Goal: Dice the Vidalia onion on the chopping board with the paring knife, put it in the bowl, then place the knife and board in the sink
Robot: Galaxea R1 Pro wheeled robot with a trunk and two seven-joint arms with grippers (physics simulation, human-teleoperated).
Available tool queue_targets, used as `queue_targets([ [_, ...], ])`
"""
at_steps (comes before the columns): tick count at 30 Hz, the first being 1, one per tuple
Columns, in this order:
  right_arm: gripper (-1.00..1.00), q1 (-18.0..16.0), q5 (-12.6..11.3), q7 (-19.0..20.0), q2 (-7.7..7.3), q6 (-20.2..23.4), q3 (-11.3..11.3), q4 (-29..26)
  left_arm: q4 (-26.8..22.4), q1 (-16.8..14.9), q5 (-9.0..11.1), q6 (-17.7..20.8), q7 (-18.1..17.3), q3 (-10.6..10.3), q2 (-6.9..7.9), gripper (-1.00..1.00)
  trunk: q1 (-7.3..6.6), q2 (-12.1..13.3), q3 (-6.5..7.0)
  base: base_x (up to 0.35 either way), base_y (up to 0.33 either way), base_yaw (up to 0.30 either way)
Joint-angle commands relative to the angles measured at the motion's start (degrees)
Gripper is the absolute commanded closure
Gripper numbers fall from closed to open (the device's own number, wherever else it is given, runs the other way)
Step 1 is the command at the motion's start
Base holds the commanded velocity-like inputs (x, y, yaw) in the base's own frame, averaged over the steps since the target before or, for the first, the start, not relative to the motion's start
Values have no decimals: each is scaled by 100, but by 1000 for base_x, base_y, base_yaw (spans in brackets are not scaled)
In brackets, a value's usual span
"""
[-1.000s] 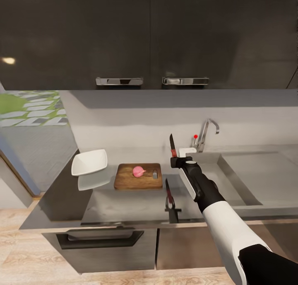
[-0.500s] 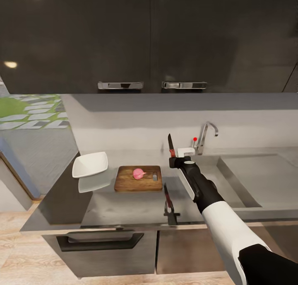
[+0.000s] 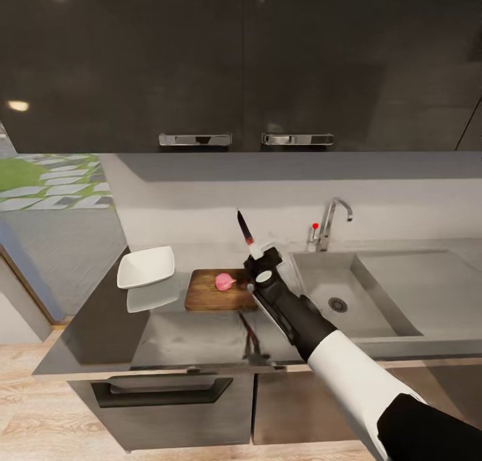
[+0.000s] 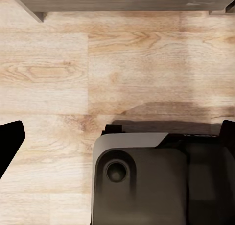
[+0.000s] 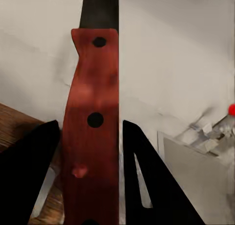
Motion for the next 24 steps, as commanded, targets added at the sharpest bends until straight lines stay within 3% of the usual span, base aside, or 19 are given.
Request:
queue_targets([
  [1, 100, -8, 217, -175, 95, 58, 69, -10, -2, -3, 57, -15, 43, -48, 7, -100, 4, -12, -13, 0, 0, 0],
  [7, 100, -8, 1273, -555, 160, 402, 359, -3, -2, -5, 57, -15, 43, -48, 7, -100, 4, -12, -13, 0, 0, 0],
  [12, 100, -8, 1460, -608, 160, 624, 456, 28, -2, -4, 57, -15, 43, -48, 7, -100, 4, -12, -13, 0, 0, 0],
  [14, 100, -8, 1481, -616, 160, 670, 627, 43, -2, -4, 57, -15, 46, -48, 7, -100, 4, -12, -13, 0, 0, 0],
  [19, 100, -8, 1493, -626, 160, 944, 1462, 138, -2, -3, 57, -15, 43, -48, 7, -100, 4, -12, -13, 0, 0, 0],
  [24, 100, -8, 1494, -631, 160, 999, 1695, 221, -2, -3, 57, -15, 43, -48, 7, -100, 4, -12, -13, 0, 0, 0],
])
